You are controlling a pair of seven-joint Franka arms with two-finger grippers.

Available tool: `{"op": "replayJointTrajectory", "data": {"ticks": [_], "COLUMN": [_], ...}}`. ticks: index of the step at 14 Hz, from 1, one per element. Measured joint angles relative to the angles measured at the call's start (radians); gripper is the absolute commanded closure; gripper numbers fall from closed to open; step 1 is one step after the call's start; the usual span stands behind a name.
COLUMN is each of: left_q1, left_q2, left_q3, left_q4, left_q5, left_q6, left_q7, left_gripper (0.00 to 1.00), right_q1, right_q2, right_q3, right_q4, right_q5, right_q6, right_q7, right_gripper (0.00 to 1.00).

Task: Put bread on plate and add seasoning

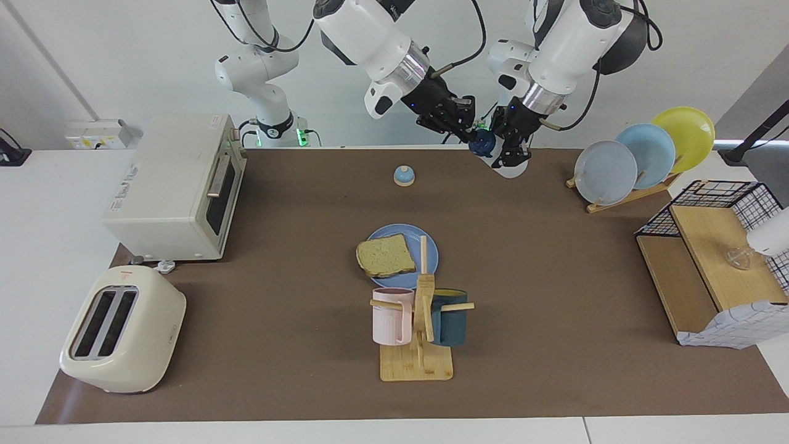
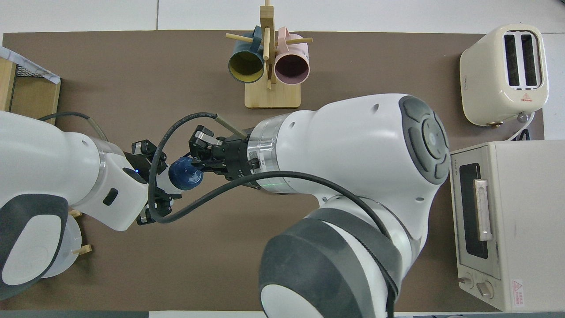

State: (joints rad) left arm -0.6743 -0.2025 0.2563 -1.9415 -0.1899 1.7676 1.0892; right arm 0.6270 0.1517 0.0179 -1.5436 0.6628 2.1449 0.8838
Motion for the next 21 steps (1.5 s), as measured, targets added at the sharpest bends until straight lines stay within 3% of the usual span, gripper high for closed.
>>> {"op": "replayJointTrajectory", "data": {"ticks": [3, 5, 8, 10, 13, 21], "left_q1": [0.0, 0.0, 0.0, 0.0, 0.002, 0.015], "left_q2": [0.002, 0.004, 0.003, 0.003, 0.003, -0.001], "left_q3": [-0.002, -0.001, -0.001, 0.0, 0.005, 0.02], "left_q4": [-0.002, -0.009, -0.016, -0.016, -0.011, 0.0], "left_q5": [-0.002, -0.002, -0.002, -0.002, -0.002, 0.002], "left_q6": [0.0, 0.0, -0.001, 0.0, 0.004, 0.005], "left_q7": [-0.005, -0.006, -0.006, -0.006, -0.008, -0.008], "left_gripper": [1.0, 1.0, 1.0, 1.0, 1.0, 1.0], "right_q1": [0.011, 0.043, 0.068, 0.069, 0.068, 0.061], "right_q2": [-0.001, -0.004, -0.006, -0.006, -0.006, -0.006], "right_q3": [0.006, 0.01, 0.01, 0.01, 0.011, 0.001], "right_q4": [0.003, 0.009, 0.01, 0.009, 0.001, -0.047], "right_q5": [-0.107, -0.24, -0.326, -0.329, -0.313, -0.096], "right_q6": [0.018, 0.037, 0.046, 0.052, 0.09, 0.205], "right_q7": [-0.108, -0.115, -0.115, -0.093, 0.083, 0.336], "right_gripper": [1.0, 1.0, 1.0, 1.0, 1.0, 1.0]}}
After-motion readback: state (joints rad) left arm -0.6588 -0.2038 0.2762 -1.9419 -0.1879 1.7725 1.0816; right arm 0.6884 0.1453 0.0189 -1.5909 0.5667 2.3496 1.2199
